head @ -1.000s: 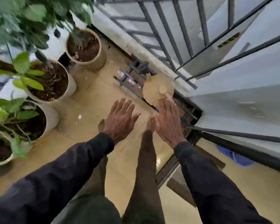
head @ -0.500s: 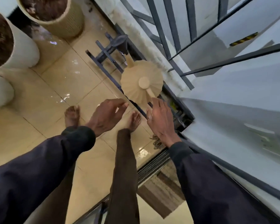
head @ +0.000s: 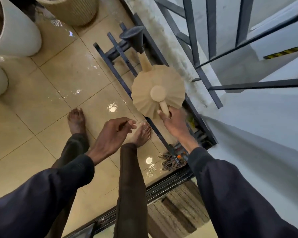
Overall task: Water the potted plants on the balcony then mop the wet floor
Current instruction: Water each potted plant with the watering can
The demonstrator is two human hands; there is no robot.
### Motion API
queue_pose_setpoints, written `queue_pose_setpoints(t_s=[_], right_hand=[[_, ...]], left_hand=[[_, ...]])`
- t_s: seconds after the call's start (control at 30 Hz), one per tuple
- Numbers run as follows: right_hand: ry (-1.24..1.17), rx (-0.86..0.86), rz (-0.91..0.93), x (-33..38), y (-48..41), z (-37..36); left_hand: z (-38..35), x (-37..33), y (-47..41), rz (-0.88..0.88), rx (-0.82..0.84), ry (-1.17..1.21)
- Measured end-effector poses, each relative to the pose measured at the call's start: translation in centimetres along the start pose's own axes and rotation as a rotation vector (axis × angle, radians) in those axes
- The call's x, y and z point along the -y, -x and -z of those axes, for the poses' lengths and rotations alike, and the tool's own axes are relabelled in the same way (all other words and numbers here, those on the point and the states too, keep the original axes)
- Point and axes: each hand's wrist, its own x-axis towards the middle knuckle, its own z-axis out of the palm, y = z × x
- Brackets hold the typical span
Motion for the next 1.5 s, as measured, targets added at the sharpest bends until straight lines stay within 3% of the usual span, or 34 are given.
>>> queue_pose_setpoints(t_s=[0.2, 0.5, 0.6, 0.77, 1.13, 1.5], right_hand=[[0.114, -0.169, 0.199, 2.4, 0.7, -1.0], [0.050, -0.136, 0.237, 9.9, 8.0, -1.6], [0.027, -0.114, 0.233, 13.0, 10.1, -2.2], [-0.035, -0.101, 0.224, 19.7, 12.1, -4.0], [-0.206, -0.026, 0.098, 32.1, 11.3, -7.4], [-0.162, -0.088, 0.137, 42.0, 5.7, -7.7]], left_hand=[[1.7, -0.3, 0.4, -0.002, -0.065, 0.093], [5.6, 0.9, 1.3, 0.214, -0.158, 0.338], [6.9, 0.7, 1.9, 0.355, -0.176, 0.490], [11.0, 1.2, 3.2, 0.505, -0.119, 0.944], [19.8, 4.1, 0.4, 0.494, -0.051, 1.401], [27.4, 3.9, -3.6, 0.406, 0.067, 1.355]])
